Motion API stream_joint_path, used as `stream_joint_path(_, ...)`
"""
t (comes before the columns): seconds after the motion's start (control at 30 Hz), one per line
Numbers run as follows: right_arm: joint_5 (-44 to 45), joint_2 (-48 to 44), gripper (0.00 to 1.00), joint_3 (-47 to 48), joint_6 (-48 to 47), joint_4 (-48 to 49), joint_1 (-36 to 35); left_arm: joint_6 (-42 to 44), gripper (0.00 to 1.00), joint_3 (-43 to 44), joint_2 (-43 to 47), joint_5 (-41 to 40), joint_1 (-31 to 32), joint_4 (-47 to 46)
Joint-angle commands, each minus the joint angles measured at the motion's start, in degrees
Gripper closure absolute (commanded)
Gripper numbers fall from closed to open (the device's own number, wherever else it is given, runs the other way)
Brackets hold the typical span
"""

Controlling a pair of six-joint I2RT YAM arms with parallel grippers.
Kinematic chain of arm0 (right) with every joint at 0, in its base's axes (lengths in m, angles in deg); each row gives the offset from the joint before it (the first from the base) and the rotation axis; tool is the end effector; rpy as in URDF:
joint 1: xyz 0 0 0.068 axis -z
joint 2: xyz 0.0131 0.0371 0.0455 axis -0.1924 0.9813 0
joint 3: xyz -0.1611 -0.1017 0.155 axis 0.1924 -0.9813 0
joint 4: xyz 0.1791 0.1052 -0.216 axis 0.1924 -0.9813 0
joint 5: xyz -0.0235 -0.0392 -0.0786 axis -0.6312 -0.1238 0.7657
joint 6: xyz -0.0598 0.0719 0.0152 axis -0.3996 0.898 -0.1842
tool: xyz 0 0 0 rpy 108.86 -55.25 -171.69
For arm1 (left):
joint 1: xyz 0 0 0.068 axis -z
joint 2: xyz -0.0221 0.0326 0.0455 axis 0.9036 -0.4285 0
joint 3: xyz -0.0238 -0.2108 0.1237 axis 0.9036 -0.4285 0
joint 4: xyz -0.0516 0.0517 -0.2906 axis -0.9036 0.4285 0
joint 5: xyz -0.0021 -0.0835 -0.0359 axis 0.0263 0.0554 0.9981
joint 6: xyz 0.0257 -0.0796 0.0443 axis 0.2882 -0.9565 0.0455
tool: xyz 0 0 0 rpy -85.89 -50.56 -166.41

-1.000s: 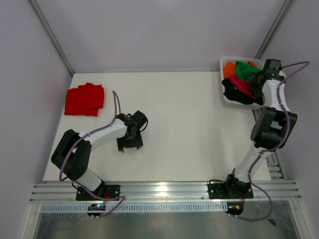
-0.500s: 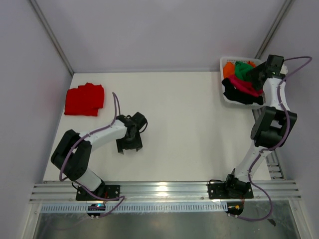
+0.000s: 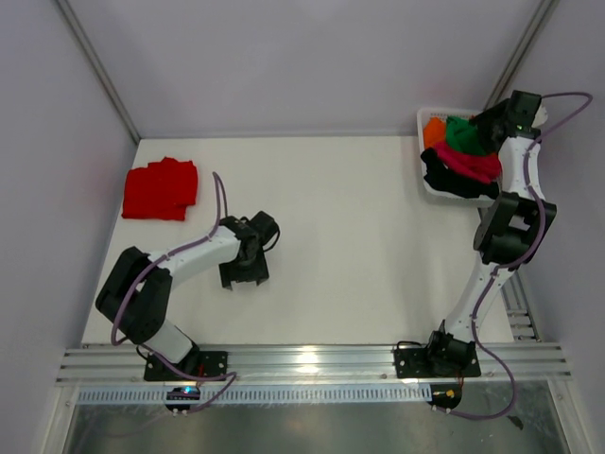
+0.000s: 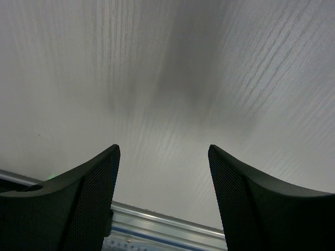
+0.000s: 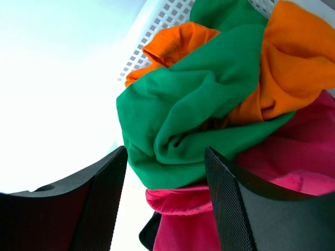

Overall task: Fold and stack the t-shirts
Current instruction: Grab crumpled tshirt from bin with the right arm

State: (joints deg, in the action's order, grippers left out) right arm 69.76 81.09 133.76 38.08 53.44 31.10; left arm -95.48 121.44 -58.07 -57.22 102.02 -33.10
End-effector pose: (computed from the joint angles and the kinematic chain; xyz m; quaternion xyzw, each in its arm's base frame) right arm 0.5361 -0.1896 0.2490 0.4524 0.7572 0.1233 0.4547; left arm 0.2501 -0.1630 0.0846 -0.1444 0.9804 0.0739 0.1119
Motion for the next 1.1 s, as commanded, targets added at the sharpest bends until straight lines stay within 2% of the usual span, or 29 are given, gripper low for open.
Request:
stream_joint_path(0.0, -0.3, 1.9, 0.35, 2.8, -0.4, 2.1, 0.2, -0.4, 0.29, 2.5, -0.8, -2.8, 0.1, 1.7)
stream_joint_path(0.3, -1.4, 4.5, 0.37, 2.8, -0.4, 1.6, 0.2, -1.6, 0.30, 3.8, -0.6, -5.2, 0.1, 3.9)
stream_joint_path(0.33, -1.4, 4.9, 0.39, 3.0, -0.5, 1.4, 0.2, -1.7, 0.29, 4.0, -0.7, -5.3, 0.1, 4.4)
stream_joint_path(0.4, -1.9, 5.4, 0.49, 3.2, -0.9, 1.6, 0.2, -1.9, 0.29, 4.2, -0.6, -5.6, 0.1, 4.7)
stream_joint_path(0.43, -2.2, 5.8, 0.56, 3.2, -0.9, 1.8, 0.2, -2.1, 0.30, 4.2, -0.5, -5.6, 0.1, 4.9)
stream_joint_path(0.47, -2.5, 6.0, 0.73, 3.2, -0.9, 1.9, 0.2, -2.1, 0.29, 4.2, -0.4, -5.6, 0.1, 4.9)
stream_joint_path(0.5, -2.6, 6.1, 0.83, 3.0, -0.7, 1.9, 0.2, -2.2, 0.29, 4.1, -0.2, -5.5, 0.1, 4.8)
stream_joint_path(0.57, -2.9, 6.1, 0.95, 2.6, -0.8, 2.0, 0.1, -2.3, 0.29, 4.0, -0.4, -5.3, 0.1, 4.9)
stream_joint_path(0.73, -3.7, 3.5, 0.97, -1.0, -3.8, 3.4, -0.1, -2.2, 0.29, 4.1, -0.8, -5.0, 0.1, 4.3)
stream_joint_path(0.93, -7.1, -5.5, 0.97, -8.7, -6.3, 8.9, -0.5, -1.2, 0.30, 4.0, -1.5, -3.0, 0.1, 2.2)
stream_joint_path(1.07, -10.6, -11.3, 0.97, -9.2, -9.8, 10.7, -2.0, -0.5, 0.30, 3.8, -2.5, -0.9, 0.1, 0.4)
